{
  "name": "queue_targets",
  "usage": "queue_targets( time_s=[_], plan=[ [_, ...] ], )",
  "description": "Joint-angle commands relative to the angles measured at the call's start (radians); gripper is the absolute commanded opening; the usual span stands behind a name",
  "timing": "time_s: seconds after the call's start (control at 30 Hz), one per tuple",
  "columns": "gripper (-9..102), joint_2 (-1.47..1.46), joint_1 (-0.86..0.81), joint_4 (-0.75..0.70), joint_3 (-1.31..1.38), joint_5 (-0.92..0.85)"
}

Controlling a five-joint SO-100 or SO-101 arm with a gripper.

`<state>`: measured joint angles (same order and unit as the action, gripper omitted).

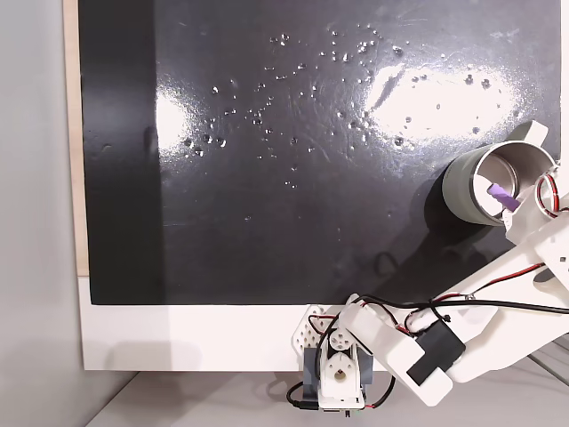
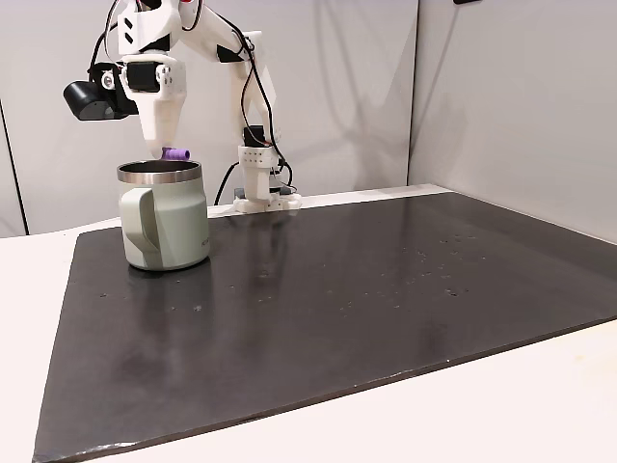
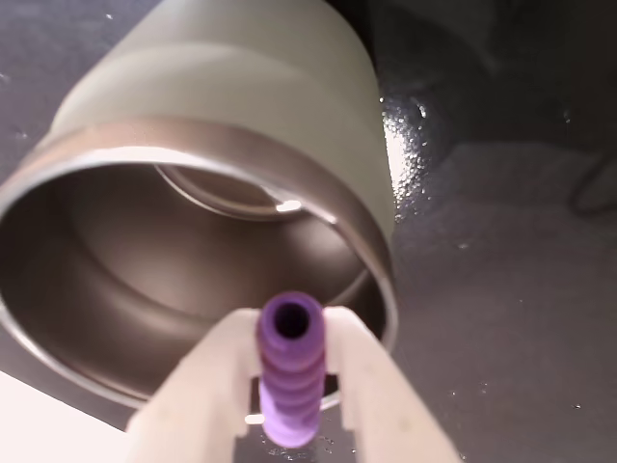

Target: Grasp a pengrip and put it in the cup.

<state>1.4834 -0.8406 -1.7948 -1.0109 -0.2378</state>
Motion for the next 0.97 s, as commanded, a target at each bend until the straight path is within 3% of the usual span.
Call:
queue_targets(
  time_s=[0.0,0.07,0.17,0.93],
  plan=[
    [5,0.011,-0.005,0.002,0.061,0.011],
    [22,0.014,-0.005,0.002,0.063,0.011],
    [28,0.014,-0.006,0.002,0.066,0.011],
    [28,0.066,-0.002,-0.003,0.055,0.015]
  ],
)
